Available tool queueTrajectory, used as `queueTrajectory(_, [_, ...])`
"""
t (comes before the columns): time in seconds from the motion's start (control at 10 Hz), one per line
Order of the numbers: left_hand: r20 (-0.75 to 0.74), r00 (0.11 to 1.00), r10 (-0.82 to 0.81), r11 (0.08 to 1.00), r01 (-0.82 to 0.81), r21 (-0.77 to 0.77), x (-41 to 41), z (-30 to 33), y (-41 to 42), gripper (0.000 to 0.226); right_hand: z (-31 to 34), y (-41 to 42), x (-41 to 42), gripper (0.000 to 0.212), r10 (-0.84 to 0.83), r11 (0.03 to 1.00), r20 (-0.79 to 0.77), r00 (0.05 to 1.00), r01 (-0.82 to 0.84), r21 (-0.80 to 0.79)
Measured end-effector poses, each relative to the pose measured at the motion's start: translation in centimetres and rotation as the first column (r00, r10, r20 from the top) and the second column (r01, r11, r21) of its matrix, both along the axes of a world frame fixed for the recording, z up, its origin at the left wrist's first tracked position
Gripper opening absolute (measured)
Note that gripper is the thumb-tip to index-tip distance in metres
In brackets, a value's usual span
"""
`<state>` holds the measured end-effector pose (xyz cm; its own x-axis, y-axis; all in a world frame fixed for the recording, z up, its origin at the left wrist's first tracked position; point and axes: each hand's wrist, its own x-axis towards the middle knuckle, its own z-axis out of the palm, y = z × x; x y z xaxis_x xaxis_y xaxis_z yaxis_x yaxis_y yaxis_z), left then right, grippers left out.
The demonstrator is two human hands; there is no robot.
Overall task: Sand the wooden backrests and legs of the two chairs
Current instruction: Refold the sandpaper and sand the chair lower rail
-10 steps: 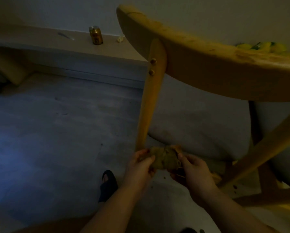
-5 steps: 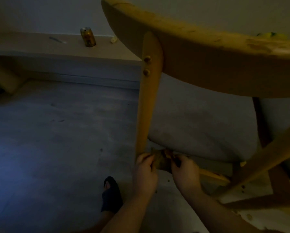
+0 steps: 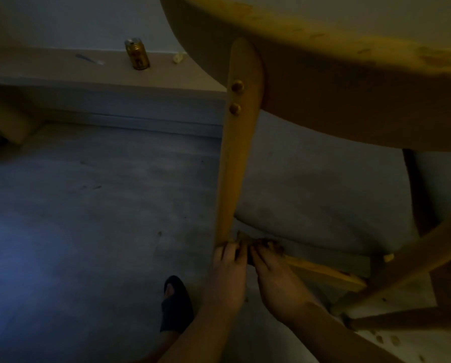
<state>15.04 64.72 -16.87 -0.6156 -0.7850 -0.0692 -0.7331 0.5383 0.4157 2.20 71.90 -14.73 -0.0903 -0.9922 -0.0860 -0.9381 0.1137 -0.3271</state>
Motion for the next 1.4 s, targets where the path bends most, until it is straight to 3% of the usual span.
queueTrajectory(0.2, [0.019, 0.998, -0.057, 0.998, 0.057, -0.011, 2.6, 0.8, 0.3, 0.057, -0.3, -1.0, 0.2, 0.06, 0.015, 0.999, -0.138, 0.99, -0.01, 0.035])
queueTrajectory(0.3, [0.086, 0.99, -0.112, 0.989, 0.12, -0.091, 2.5, 0.7, -0.1, 0.073, -0.5, -1.5, 0.7, 0.055, 0.046, 0.999, -0.143, 0.989, -0.048, -0.009])
queueTrajectory(0.4, [0.185, 0.962, -0.2, 0.962, 0.228, -0.148, 2.4, 1.5, -0.3, 0.064, -0.5, -1.9, 0.9, 0.059, 0.096, 0.995, -0.232, 0.968, -0.094, 0.018])
queueTrajectory(0.5, [0.217, 0.961, -0.173, 0.975, 0.198, -0.1, 2.3, 1.3, -0.2, 0.073, -1.1, -1.7, -0.3, 0.069, 0.1, 0.992, -0.119, 0.988, -0.091, 0.082])
queueTrajectory(0.6, [0.246, 0.955, -0.163, 0.963, 0.208, -0.17, 2.2, 1.4, -0.2, 0.058, -1.7, -1.4, -1.1, 0.076, 0.132, 0.967, -0.078, 0.988, -0.111, 0.231])
queueTrajectory(0.7, [0.313, 0.932, -0.181, 0.973, 0.216, -0.079, 2.5, 1.5, 0.2, 0.056, -1.6, -2.7, -0.7, 0.075, 0.147, 0.962, -0.107, 0.983, -0.117, 0.247])
queueTrajectory(0.8, [0.34, 0.913, -0.225, 0.96, 0.268, -0.084, 3.1, 1.3, 0.1, 0.046, -1.3, -4.1, 0.1, 0.072, 0.155, 0.964, -0.094, 0.983, -0.13, 0.23])
queueTrajectory(0.9, [0.332, 0.922, -0.198, 0.96, 0.252, -0.126, 3.5, 0.9, 0.0, 0.05, -1.0, -3.5, -0.4, 0.074, 0.152, 0.958, -0.081, 0.985, -0.126, 0.256])
queueTrajectory(1.1, [0.353, 0.915, -0.195, 0.961, 0.251, -0.118, 3.5, 0.2, -0.1, 0.048, -0.5, -1.1, -1.5, 0.082, 0.074, 0.982, -0.197, 0.978, -0.037, 0.186])
queueTrajectory(1.2, [0.297, 0.938, -0.178, 0.975, 0.209, -0.076, 3.3, 1.0, 0.2, 0.05, -1.2, -2.6, 0.2, 0.077, 0.112, 0.965, -0.136, 0.984, -0.075, 0.25])
queueTrajectory(1.3, [0.332, 0.926, -0.181, 0.976, 0.21, -0.054, 3.4, 0.5, -0.5, 0.062, -1.4, -4.2, 1.3, 0.075, 0.132, 0.967, -0.153, 0.979, -0.093, 0.238])
queueTrajectory(1.4, [0.283, 0.946, -0.161, 0.973, 0.201, -0.117, 3.1, 0.2, -0.7, 0.063, -1.2, -2.6, -0.2, 0.081, 0.119, 0.969, -0.103, 0.988, -0.092, 0.23])
